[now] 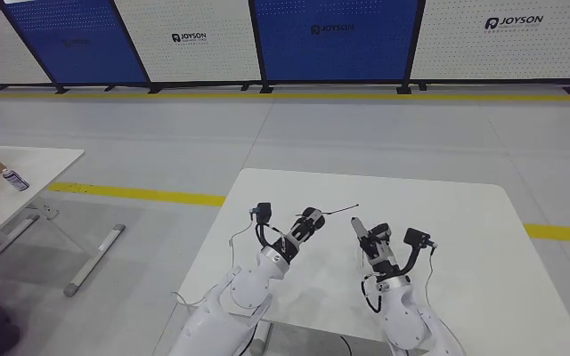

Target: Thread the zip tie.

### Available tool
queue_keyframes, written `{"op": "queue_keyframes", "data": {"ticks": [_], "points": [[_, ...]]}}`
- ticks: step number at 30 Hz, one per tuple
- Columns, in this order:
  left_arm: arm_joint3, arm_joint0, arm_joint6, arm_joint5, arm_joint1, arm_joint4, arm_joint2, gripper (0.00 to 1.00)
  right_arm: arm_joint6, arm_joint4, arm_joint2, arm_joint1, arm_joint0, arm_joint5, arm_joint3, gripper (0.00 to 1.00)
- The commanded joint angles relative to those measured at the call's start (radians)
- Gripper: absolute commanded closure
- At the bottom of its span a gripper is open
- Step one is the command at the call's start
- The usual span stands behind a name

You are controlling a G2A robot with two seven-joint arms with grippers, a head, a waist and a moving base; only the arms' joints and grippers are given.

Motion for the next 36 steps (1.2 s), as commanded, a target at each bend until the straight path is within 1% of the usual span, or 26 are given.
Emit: {"op": "queue_keyframes", "data": {"ticks": [1, 4, 7, 9, 10, 11, 17, 19, 20, 21, 22, 24, 27, 28, 30, 31, 36], "points": [[-0.01, 0.006, 0.009, 0.002, -0.001, -0.012, -0.002, 1.0, -0.064, -0.095, -0.018, -0.005, 0.0, 0.099, -0.001, 0.0], [-0.021, 0.014, 0.018, 0.008, -0.001, -0.023, -0.003, 1.0, -0.103, -0.169, -0.039, -0.01, 0.011, 0.177, 0.008, 0.0], [-0.024, 0.013, 0.01, 0.016, -0.002, -0.039, -0.005, 1.0, -0.125, -0.26, -0.061, -0.014, 0.025, 0.259, 0.023, 0.0], [-0.025, 0.012, -0.002, 0.025, -0.003, -0.058, -0.004, 1.0, -0.112, -0.366, -0.086, -0.016, 0.043, 0.342, 0.043, 0.0], [-0.025, 0.012, -0.002, 0.025, -0.003, -0.058, -0.004, 1.0, -0.103, -0.385, -0.096, -0.019, 0.048, 0.369, 0.044, 0.0], [-0.025, 0.012, -0.002, 0.025, -0.003, -0.058, -0.004, 1.0, -0.102, -0.387, -0.099, -0.02, 0.05, 0.375, 0.044, 0.0], [-0.025, 0.012, -0.002, 0.025, -0.003, -0.058, -0.004, 1.0, -0.102, -0.387, -0.099, -0.02, 0.05, 0.375, 0.044, 0.0], [-0.02, 0.009, -0.004, 0.028, -0.003, -0.063, -0.003, 1.0, -0.058, -0.397, -0.096, -0.018, 0.054, 0.372, 0.051, 0.0], [-0.018, 0.006, -0.005, 0.029, -0.003, -0.064, -0.005, 1.0, -0.026, -0.398, -0.094, -0.017, 0.058, 0.356, 0.049, 0.0], [-0.017, 0.005, -0.005, 0.031, -0.003, -0.065, -0.007, 1.0, 0.024, -0.385, -0.088, -0.014, 0.061, 0.327, 0.046, 0.0], [-0.018, 0.005, -0.006, 0.032, -0.003, -0.066, -0.01, 1.0, 0.052, -0.379, -0.077, -0.012, 0.064, 0.308, 0.04, 0.0], [-0.02, 0.006, -0.009, 0.033, -0.001, -0.061, -0.015, 1.0, 0.1, -0.394, -0.059, -0.005, 0.065, 0.289, 0.033, 0.0], [-0.023, 0.009, -0.025, 0.043, 0.002, -0.047, -0.024, 1.0, 0.189, -0.418, -0.032, 0.006, 0.064, 0.247, 0.007, 0.0], [-0.024, 0.01, -0.037, 0.047, 0.003, -0.043, -0.025, 1.0, 0.24, -0.445, -0.025, 0.012, 0.065, 0.219, -0.003, 0.0], [-0.025, 0.011, -0.062, 0.055, 0.005, -0.037, -0.029, 1.0, 0.356, -0.499, -0.018, 0.025, 0.074, 0.137, -0.02, 0.0], [-0.027, 0.011, -0.066, 0.057, 0.006, -0.036, -0.031, 1.0, 0.4, -0.501, -0.002, 0.03, 0.075, 0.109, -0.037, 0.0], [-0.027, 0.011, -0.066, 0.057, 0.006, -0.036, -0.031, 1.0, 0.4, -0.501, -0.002, 0.03, 0.075, 0.109, -0.037, 0.0]]}}
